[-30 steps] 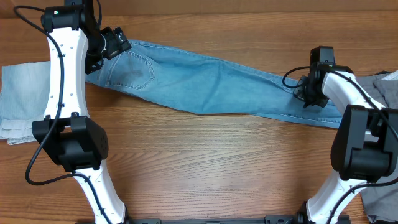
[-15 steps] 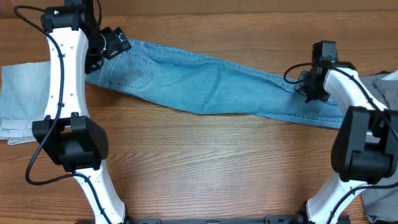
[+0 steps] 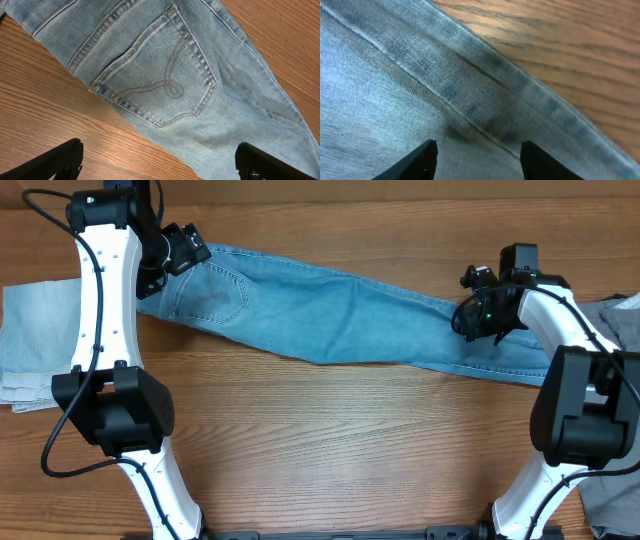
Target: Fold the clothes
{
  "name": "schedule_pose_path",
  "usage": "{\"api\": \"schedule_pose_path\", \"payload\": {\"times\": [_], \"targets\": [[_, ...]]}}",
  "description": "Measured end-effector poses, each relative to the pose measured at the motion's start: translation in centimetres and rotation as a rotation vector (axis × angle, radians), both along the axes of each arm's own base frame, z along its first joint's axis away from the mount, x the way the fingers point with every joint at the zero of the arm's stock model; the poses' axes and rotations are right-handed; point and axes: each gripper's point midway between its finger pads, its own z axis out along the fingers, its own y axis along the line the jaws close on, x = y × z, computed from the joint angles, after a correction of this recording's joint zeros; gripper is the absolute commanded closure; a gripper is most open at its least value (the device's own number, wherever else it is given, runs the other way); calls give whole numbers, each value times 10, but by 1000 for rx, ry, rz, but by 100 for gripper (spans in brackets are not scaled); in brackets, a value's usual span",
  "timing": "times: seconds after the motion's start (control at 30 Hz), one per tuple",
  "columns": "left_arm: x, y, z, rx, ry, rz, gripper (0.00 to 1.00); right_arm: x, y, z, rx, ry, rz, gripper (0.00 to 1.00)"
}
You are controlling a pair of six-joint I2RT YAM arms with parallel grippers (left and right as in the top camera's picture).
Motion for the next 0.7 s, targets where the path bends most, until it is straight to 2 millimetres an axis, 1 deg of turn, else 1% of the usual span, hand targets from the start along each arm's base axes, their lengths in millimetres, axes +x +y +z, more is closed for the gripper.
{"api": "schedule_pose_path", "payload": {"times": [0.03,0.13,0.2,0.37,0.47,0.5,0.57,0.6,0.63,0.7], "targets": [[0,0,0,0,0,0,0,0,0,0,-7,-3,23,37],[0,0,0,0,0,0,0,10,-1,3,-26,-50,72,34],[0,0,0,0,0,0,0,11,1,3,-34,-56,102,34],[0,0,0,0,0,0,0,13,21,3,-49,-61,166,34],[0,0,0,0,0,0,0,19,26,3,-81,-80,182,34],[0,0,0,0,0,0,0,20,25,2,-87,-83,181,34],[0,0,0,0,0,0,0,22,24,-7,-91,-77,180,35],[0,0,0,0,0,0,0,21,24,-14,-90,-62,180,35],[0,0,0,0,0,0,0,22,23,-17,-94,-61,179,34],[0,0,0,0,0,0,0,29,14,-14,-149,-86,163,33]]}}
